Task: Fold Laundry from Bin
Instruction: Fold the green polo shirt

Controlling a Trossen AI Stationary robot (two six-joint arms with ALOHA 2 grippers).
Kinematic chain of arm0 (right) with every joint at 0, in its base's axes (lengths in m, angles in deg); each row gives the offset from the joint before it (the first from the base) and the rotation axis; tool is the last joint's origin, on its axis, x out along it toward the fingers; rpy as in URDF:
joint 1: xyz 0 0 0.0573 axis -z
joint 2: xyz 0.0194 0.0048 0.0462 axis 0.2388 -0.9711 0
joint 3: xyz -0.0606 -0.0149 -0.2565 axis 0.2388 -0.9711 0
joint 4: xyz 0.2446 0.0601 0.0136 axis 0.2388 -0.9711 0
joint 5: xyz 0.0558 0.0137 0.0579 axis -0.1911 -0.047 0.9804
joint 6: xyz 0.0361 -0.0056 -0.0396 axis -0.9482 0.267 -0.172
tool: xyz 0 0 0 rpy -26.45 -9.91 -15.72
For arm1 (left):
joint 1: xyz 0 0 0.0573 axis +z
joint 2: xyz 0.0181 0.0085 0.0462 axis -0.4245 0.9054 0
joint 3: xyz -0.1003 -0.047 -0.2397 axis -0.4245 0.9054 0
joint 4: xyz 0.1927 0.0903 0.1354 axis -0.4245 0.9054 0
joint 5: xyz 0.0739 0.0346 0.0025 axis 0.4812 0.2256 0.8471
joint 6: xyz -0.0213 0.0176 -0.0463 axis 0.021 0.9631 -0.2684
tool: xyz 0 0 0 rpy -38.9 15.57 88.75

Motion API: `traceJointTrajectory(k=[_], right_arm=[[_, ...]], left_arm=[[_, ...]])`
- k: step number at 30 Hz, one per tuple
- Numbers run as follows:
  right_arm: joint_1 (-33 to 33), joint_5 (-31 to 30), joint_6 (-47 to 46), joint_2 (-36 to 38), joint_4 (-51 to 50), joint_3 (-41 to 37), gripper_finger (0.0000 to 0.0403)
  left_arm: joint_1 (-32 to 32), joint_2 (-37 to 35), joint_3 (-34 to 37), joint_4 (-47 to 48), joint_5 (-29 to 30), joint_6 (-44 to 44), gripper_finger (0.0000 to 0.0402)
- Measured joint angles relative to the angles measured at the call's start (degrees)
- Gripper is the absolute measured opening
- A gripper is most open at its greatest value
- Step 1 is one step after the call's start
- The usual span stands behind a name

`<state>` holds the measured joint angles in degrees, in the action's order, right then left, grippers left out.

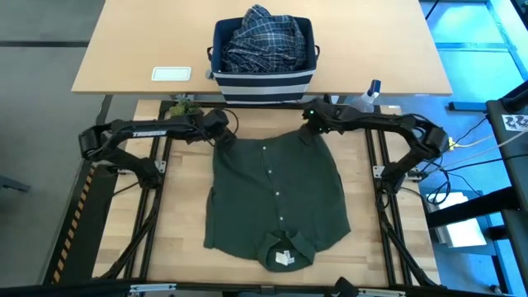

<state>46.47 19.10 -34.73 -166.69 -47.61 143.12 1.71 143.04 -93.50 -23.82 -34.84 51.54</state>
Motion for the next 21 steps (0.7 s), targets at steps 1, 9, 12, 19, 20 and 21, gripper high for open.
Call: traceJointTrajectory(k=[1, 9, 12, 19, 20, 21], right_arm=[[0.0, -0.9, -0.1, 0.9, 0.0, 0.0, 0.0002], [0.0, -9.1, -1.8, 3.6, -3.9, 0.0, 0.0001], [0.0, -11.6, -3.2, 3.6, -7.0, 0.0, 0.0001], [0.0, -13.3, -5.0, 3.6, -10.9, 0.0, 0.0000], [0.0, -13.4, -5.4, 3.6, -10.9, 0.0, 0.0000], [0.0, -13.4, -5.6, 3.6, -10.8, 0.0, 0.0000]], left_arm=[[-0.5, -1.2, 0.0, -0.3, 1.8, 0.0, 0.0000], [-3.2, -4.6, 0.0, -0.6, 10.8, -0.3, 0.0000], [-3.6, -4.5, 0.0, 1.7, 12.8, -2.0, 0.0000], [-3.5, -3.1, 0.0, 12.0, 14.7, -9.2, 0.0000], [-3.5, -2.8, 0.0, 12.3, 14.7, -9.7, 0.0000], [-3.5, -2.4, 0.0, 12.5, 14.7, -10.2, 0.0000]])
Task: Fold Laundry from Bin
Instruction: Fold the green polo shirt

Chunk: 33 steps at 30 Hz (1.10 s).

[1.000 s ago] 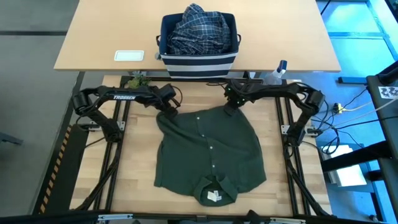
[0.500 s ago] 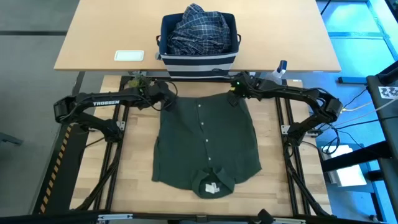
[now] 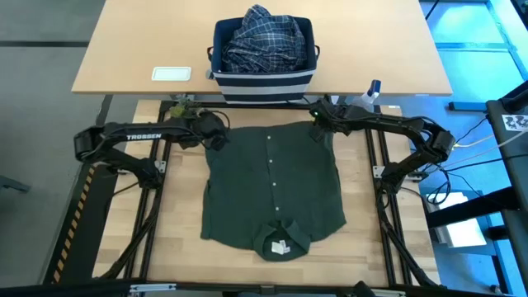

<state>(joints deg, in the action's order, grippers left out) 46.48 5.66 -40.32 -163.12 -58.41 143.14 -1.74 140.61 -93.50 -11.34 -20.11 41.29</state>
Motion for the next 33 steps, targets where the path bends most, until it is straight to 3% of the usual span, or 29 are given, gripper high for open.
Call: traceJointTrajectory(k=[12, 33], right_arm=[[0.0, 0.5, -0.2, 0.0, 0.0, 0.0, 0.0000], [0.0, 2.0, -0.2, 0.0, 0.2, 0.0, 0.0007]], left_arm=[[0.6, 6.0, 0.0, -1.8, -2.1, -0.3, 0.0000], [1.0, 5.9, 0.0, -3.0, -4.5, 1.2, 0.0000]])
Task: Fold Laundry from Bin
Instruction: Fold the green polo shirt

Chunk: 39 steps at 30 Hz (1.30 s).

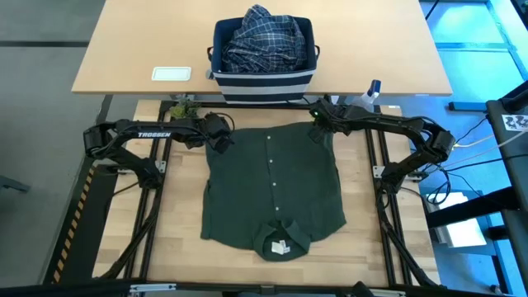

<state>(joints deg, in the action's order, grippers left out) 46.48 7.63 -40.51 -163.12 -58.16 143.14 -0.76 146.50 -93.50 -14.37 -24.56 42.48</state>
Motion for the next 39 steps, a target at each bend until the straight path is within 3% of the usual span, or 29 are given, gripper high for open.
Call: traceJointTrajectory(k=[4, 11, 16, 39], right_arm=[[0.0, -0.3, 0.1, 0.0, 0.0, 0.0, 0.0034], [0.0, -0.6, 1.2, 0.0, 0.0, 0.0, 0.0110], [0.0, -0.6, 1.3, 0.0, 0.0, 0.0, 0.0140], [0.0, 0.0, 1.2, 0.0, 0.0, 0.0, 0.0147]], left_arm=[[0.0, 0.0, 0.0, 0.0, -0.1, 0.0, 0.0011], [0.0, 0.0, 0.0, 0.0, -0.1, 1.2, 0.0070], [0.0, 0.0, 0.0, 0.0, -0.1, 1.5, 0.0098], [0.0, 0.0, 0.0, 0.0, -0.2, 1.5, 0.0106]])
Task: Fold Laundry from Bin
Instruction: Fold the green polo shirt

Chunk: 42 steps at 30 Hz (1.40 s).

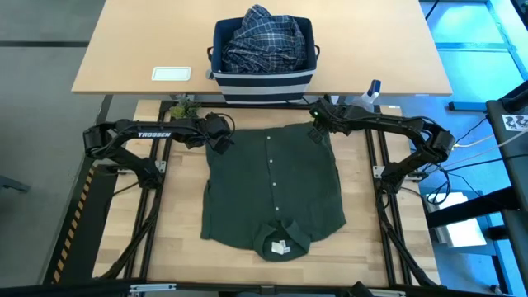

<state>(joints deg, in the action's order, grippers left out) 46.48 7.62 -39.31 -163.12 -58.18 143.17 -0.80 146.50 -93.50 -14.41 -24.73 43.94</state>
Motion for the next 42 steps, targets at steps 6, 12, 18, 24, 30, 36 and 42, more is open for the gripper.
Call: traceJointTrajectory(k=[6, 12, 18, 24, 30, 36, 42], right_arm=[[0.0, 0.0, 0.0, 0.0, 0.2, 0.0, 0.0147], [-1.0, 0.0, 0.3, 2.6, 0.4, 0.0, 0.0147], [-3.8, 0.0, 0.3, 9.7, 2.5, 0.0, 0.0147], [-7.7, -2.1, 0.4, 17.3, 4.7, 0.1, 0.0147], [-11.7, -2.5, 0.5, 21.4, 6.4, 0.1, 0.0147], [-17.0, -4.4, 0.5, 21.9, 6.3, 0.1, 0.0147], [-23.0, -8.9, -0.9, 21.9, 6.0, 0.1, 0.0147]], left_arm=[[-0.2, 0.0, 0.0, 0.0, 0.1, 0.3, 0.0106], [-2.5, -4.5, 0.0, -1.7, 0.5, 3.7, 0.0106], [-5.7, -14.0, 0.0, -6.3, 0.5, 7.3, 0.0104], [-9.0, -20.8, 0.0, -9.4, 0.5, 7.5, 0.0103], [-12.1, -21.4, 0.0, -11.7, 0.3, 7.6, 0.0103], [-16.0, -21.4, 0.0, -15.8, 0.3, 7.6, 0.0103], [-18.9, -21.4, 0.0, -17.3, 0.3, 7.6, 0.0103]])
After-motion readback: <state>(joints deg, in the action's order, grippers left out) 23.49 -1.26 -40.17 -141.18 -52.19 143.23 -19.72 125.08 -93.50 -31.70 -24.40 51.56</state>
